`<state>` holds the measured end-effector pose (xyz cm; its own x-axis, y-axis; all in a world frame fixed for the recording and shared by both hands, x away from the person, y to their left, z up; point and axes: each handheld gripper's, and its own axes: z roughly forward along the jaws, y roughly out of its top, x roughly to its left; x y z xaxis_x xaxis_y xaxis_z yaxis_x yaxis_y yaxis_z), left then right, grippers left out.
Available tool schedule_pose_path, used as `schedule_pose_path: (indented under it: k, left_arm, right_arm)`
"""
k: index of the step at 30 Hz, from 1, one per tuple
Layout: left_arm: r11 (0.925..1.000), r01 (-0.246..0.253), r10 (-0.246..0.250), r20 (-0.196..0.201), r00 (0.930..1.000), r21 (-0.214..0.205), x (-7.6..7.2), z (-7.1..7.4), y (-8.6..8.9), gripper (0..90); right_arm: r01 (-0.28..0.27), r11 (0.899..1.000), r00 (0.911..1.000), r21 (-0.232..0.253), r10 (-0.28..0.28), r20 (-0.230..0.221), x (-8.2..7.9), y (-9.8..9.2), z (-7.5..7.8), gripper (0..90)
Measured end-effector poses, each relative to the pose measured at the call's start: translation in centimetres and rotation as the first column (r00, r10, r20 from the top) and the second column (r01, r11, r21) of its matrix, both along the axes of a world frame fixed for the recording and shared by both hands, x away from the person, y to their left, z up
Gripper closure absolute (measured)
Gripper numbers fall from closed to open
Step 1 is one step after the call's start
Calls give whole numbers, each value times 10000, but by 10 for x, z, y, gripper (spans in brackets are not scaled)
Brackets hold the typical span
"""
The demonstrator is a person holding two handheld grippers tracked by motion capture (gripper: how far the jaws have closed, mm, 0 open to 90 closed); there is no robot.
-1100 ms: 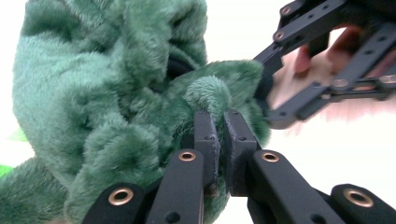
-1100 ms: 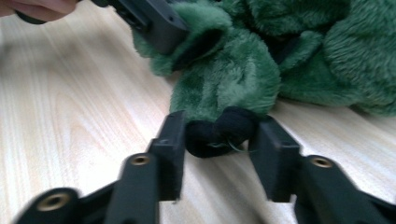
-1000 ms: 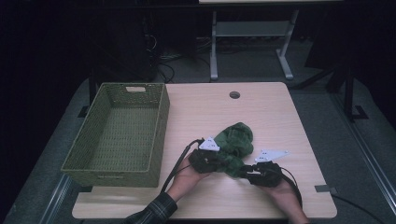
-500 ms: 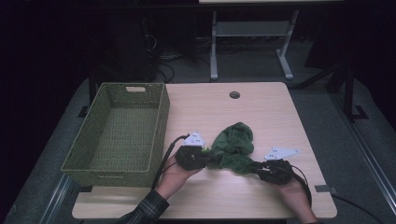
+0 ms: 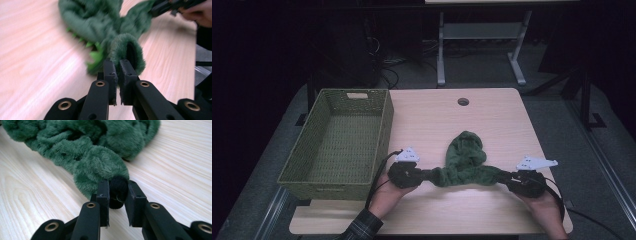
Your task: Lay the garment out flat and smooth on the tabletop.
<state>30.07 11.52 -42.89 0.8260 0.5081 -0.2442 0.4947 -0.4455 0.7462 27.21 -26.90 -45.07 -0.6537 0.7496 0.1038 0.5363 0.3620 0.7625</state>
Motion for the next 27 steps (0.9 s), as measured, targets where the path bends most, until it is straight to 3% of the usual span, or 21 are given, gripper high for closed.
schedule_pose_path:
  k: [3,6,10,11,13,17,21,27]
  left_arm:
    - [9988,-248,262,-342,9991,413,1,-7,-1,843]
    - [9974,-271,291,-287,9992,667,1,-9,-2,804]
    - [9973,-457,449,155,9989,567,0,-1,0,697]
    - [9980,-522,514,222,9984,365,-1,2,0,690]
    - [9988,-475,473,246,9986,106,-2,7,1,691]
    - [9998,122,-114,404,9991,-186,-9,13,-9,763]
    - [9968,774,-769,215,9968,-219,-12,12,-26,861]
    - [9898,1422,-1422,81,9898,-76,-15,5,-56,896]
  right_arm:
    - [201,9998,9998,40,-201,-36,-2,-8,1,746]
    - [400,9992,9992,16,-400,59,-3,-14,2,741]
    - [698,9975,9974,135,-700,179,-4,-22,1,649]
    - [856,9963,9959,103,-858,283,-4,-23,2,605]
    - [986,9949,9943,226,-994,378,-5,-25,5,542]
    - [1083,9938,9899,259,-1102,888,-9,-24,13,530]
    - [547,9979,9928,358,-581,1043,-11,-17,20,718]
    - [137,9998,9986,128,-143,503,2,-6,14,891]
